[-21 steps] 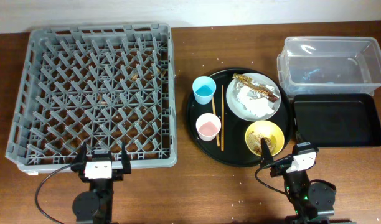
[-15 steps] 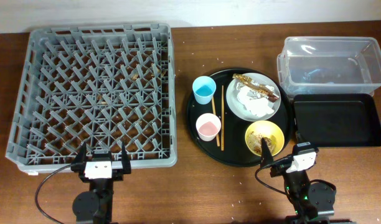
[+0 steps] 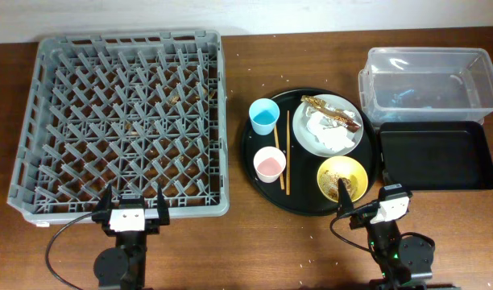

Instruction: Sort waste into correct bins and load items into the dishwasher rack

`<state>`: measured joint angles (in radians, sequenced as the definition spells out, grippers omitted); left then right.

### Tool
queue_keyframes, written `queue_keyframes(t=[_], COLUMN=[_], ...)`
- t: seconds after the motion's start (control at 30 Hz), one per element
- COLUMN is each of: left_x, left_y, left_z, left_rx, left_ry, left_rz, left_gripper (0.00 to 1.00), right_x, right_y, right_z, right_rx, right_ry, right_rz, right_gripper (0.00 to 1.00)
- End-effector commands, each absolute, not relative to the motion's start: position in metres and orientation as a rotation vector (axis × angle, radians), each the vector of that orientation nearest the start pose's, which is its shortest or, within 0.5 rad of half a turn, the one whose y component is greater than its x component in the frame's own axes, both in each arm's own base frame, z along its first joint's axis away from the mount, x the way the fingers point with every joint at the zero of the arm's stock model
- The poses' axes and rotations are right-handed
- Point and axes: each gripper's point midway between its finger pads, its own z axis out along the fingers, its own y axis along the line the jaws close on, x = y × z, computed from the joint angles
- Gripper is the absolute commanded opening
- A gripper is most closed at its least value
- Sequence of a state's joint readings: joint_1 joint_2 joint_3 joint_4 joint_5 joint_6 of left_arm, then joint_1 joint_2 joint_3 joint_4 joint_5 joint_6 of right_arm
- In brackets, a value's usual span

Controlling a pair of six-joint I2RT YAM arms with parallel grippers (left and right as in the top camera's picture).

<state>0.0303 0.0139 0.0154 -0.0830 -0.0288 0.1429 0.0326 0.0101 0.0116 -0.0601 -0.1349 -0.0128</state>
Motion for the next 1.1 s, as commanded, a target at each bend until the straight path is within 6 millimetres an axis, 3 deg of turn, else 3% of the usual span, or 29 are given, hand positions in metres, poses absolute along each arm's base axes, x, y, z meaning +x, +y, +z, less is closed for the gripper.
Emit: queue_keyframes(t=[0.0, 0.43, 0.6, 0.7, 0.83, 0.9, 0.97, 1.07], left_x=[0.246, 0.246, 0.246, 0.246, 0.246, 0.246, 0.246, 0.246], left_y=[0.01, 0.01, 0.01, 0.01, 0.01, 0.01, 0.01, 0.01], left_z=[0.156, 0.156, 0.156, 0.156, 0.156, 0.156, 0.156, 0.156], left_rx=[0.098, 0.098, 0.098, 0.098, 0.098, 0.098, 0.098, 0.098], left_ry=[1.651, 1.651, 1.651, 1.651, 1.651, 1.651, 1.651, 1.651], left_rz=[0.159, 0.159, 0.159, 0.159, 0.159, 0.159, 0.159, 0.159], left_gripper=[0.99, 0.99, 0.99, 0.99, 0.99, 0.99, 0.99, 0.99], right_x=[0.244, 0.244, 0.24, 0.24, 0.267, 0.294, 0.326, 0.373], right_y=[0.032, 0.029, 0.049, 0.056, 0.059, 0.06, 0.061, 0.067], right_z=[0.16, 0.16, 0.192, 0.223, 0.284, 0.307, 0.308, 0.28], right_rx=[-0.147, -0.135, -0.206, -0.241, -0.237, -0.231, -0.24, -0.227], right_ry=[1.627, 1.627, 1.536, 1.574, 1.719, 1.843, 2.029, 2.295], right_rz=[0.121, 0.105, 0.215, 0.256, 0.281, 0.293, 0.3, 0.369], right_gripper=[0.99, 0.98, 0.98, 0.98, 0.98, 0.98, 0.99, 0.99])
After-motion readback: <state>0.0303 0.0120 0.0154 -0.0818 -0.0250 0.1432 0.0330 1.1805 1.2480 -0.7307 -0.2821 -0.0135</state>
